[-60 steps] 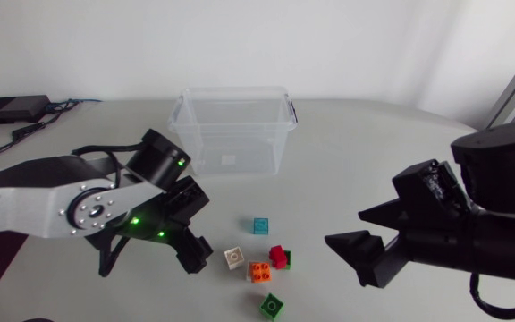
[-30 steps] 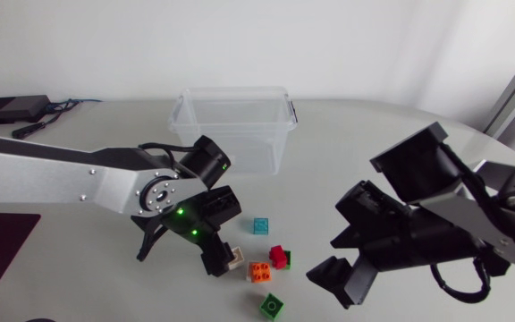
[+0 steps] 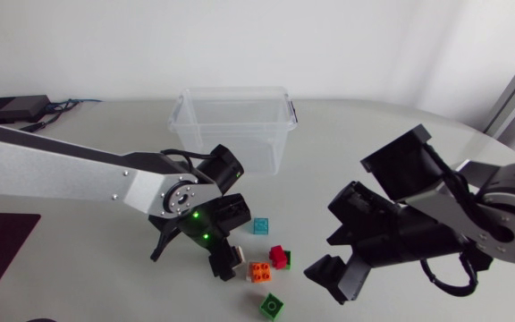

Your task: Place the duplo bricks in the container

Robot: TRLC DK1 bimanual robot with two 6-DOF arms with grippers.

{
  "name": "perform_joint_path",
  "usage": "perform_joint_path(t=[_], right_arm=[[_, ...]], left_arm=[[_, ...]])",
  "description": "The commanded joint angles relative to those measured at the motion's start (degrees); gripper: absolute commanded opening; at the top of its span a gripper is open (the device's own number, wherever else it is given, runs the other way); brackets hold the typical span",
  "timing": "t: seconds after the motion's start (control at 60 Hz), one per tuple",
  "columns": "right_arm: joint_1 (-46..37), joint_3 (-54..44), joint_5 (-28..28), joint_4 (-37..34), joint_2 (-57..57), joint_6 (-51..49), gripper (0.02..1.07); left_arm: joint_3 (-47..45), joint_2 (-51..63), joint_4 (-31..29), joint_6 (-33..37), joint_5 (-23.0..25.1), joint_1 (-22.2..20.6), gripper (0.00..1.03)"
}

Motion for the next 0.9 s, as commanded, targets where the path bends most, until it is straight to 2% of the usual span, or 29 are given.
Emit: perform_joint_path(t=[0.0, 0.283, 0.45, 0.717, 0.883], right_arm=[[-0.26, -0.22, 0.40, 0.01, 1.03, -1.48, 1.02], [-0.09, -2.24, 0.31, 0.18, 0.68, -1.83, 1.02], [0.18, -2.59, 0.31, 0.18, -0.02, -2.19, 1.02], [0.18, -2.24, 0.31, 0.45, 0.33, -2.10, 1.02], [0.35, -2.77, 0.22, 0.09, -0.55, -1.83, 1.02]], left_arm=[[1.91, -1.15, -0.37, 1.37, 0.27, 0.52, 0.75], [2.97, -5.54, -0.55, 1.28, 0.27, 2.37, 0.78], [2.18, -10.02, -3.80, 1.72, 0.71, 3.86, 0.82], [-1.34, -9.41, -2.04, 3.39, 1.68, 3.69, 0.84], [2.88, -2.47, -0.81, 1.20, 0.36, 2.90, 0.83]])
